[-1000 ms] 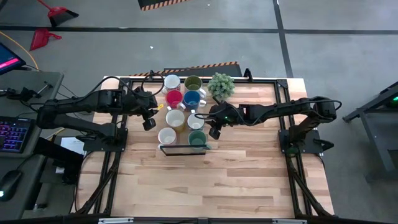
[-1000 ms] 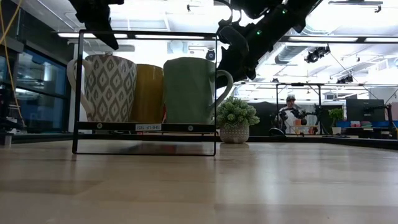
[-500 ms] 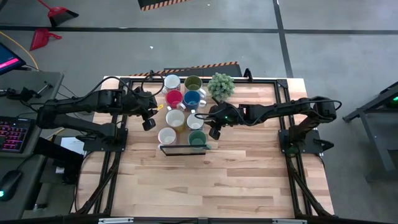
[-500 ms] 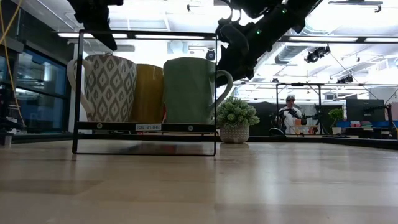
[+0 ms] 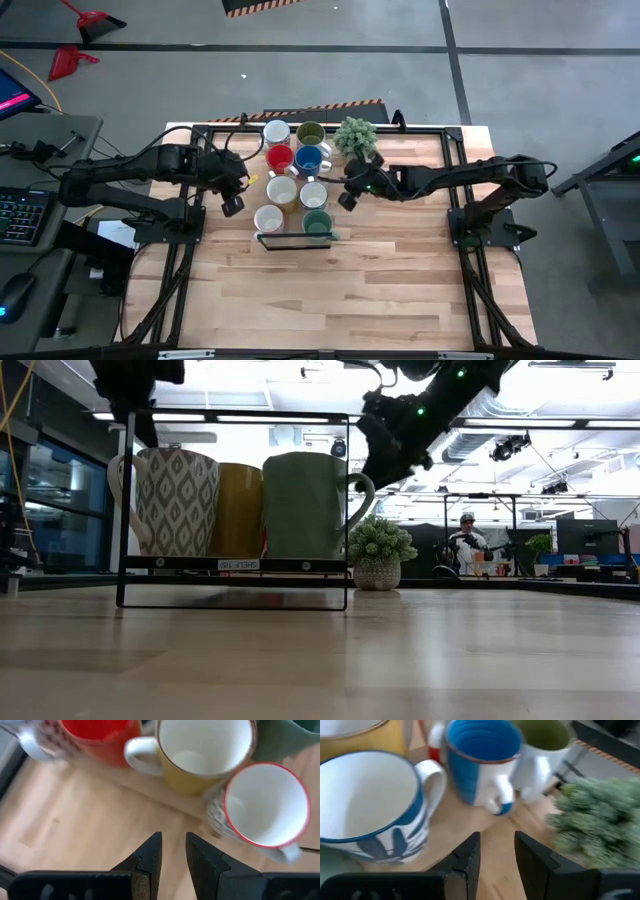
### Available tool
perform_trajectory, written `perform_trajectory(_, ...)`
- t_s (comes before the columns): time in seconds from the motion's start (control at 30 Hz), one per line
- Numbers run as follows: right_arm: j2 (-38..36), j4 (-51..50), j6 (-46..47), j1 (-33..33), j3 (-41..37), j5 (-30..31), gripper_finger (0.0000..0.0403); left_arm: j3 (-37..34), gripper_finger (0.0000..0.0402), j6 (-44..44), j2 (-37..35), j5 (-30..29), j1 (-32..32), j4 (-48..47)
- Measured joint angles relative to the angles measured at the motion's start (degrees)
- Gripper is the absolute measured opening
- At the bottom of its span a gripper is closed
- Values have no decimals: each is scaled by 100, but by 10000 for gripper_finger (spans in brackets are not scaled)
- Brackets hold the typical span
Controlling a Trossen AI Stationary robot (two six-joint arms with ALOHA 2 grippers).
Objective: Place coffee mugs
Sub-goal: Adjust the mugs on the shelf
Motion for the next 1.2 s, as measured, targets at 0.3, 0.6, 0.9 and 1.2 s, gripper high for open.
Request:
perform_trajectory(0.3, -423, -692, 298, 9, 2, 159, 103, 4, 78, -1132, 293, 263, -612, -555)
perform_trajectory(0.6, -445, -729, 280, 251, 2, 203, 103, 0, 78, -1620, 938, 234, -1302, -598)
perform_trajectory(0.9, -445, -786, 279, 446, 2, 330, 103, 0, 78, -1711, 1409, 201, -1668, -243)
perform_trajectory(1.2, -442, -791, 279, 455, 2, 310, 103, 0, 78, -1712, 1587, 78, -1806, -35)
